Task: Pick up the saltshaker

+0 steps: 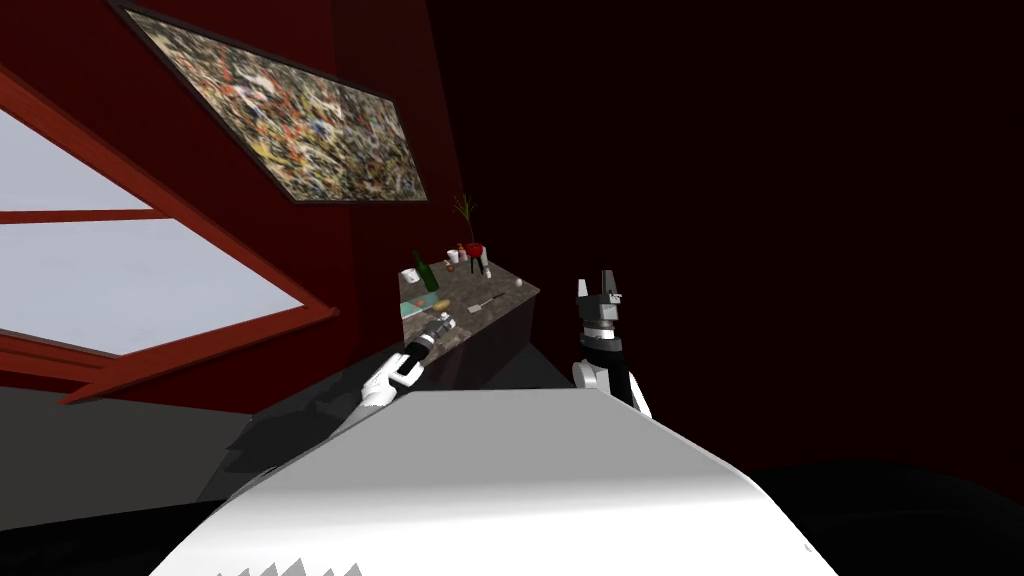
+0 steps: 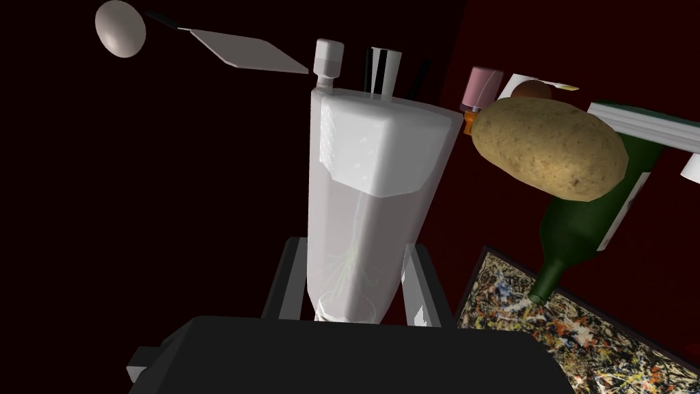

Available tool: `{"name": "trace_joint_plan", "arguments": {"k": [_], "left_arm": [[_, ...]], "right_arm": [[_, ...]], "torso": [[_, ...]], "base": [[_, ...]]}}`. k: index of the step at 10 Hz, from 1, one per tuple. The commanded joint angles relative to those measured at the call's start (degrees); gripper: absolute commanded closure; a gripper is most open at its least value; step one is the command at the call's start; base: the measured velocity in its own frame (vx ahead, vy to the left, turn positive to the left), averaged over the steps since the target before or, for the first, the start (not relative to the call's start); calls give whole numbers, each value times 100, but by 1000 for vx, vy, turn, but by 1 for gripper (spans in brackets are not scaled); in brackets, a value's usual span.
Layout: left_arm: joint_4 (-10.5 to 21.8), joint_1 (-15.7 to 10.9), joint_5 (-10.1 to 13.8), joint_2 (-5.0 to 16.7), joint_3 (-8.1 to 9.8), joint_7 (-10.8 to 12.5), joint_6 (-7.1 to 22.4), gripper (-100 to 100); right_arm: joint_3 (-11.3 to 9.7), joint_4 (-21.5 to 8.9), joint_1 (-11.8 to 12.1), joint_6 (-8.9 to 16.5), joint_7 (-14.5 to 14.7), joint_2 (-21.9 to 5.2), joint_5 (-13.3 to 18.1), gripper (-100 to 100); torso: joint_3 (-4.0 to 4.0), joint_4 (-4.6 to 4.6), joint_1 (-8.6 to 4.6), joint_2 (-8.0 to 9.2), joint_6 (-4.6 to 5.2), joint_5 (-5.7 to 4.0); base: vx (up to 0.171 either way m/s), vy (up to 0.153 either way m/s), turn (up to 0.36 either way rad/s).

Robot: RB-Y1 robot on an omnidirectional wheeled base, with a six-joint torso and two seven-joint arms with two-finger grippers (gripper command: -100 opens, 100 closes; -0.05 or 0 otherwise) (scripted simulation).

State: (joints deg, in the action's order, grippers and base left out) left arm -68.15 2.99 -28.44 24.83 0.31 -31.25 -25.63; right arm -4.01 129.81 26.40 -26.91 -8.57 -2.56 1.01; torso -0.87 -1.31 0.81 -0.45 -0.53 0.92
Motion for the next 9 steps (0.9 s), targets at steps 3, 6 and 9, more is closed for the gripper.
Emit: {"name": "trace_joint_plan", "arguments": {"k": [3, 6, 9], "left_arm": [[-725, 443, -201, -64, 45, 144, 151, 100], [-1178, 784, -378, -128, 83, 260, 273, 100], [-1210, 774, -372, -144, 98, 236, 243, 0]], "right_arm": [[0, 0, 0, 0, 0, 0, 0, 0], [0, 0, 0, 0, 0, 0, 0, 0], [0, 0, -1, 0, 0, 0, 0, 0]], "torso": [[4, 0, 1, 7, -2, 1], [4, 1, 5, 7, -2, 1], [9, 5, -4, 15, 5, -1]], "base": [[40, 11, 35], [42, 16, 34], [11, 0, 1]]}}
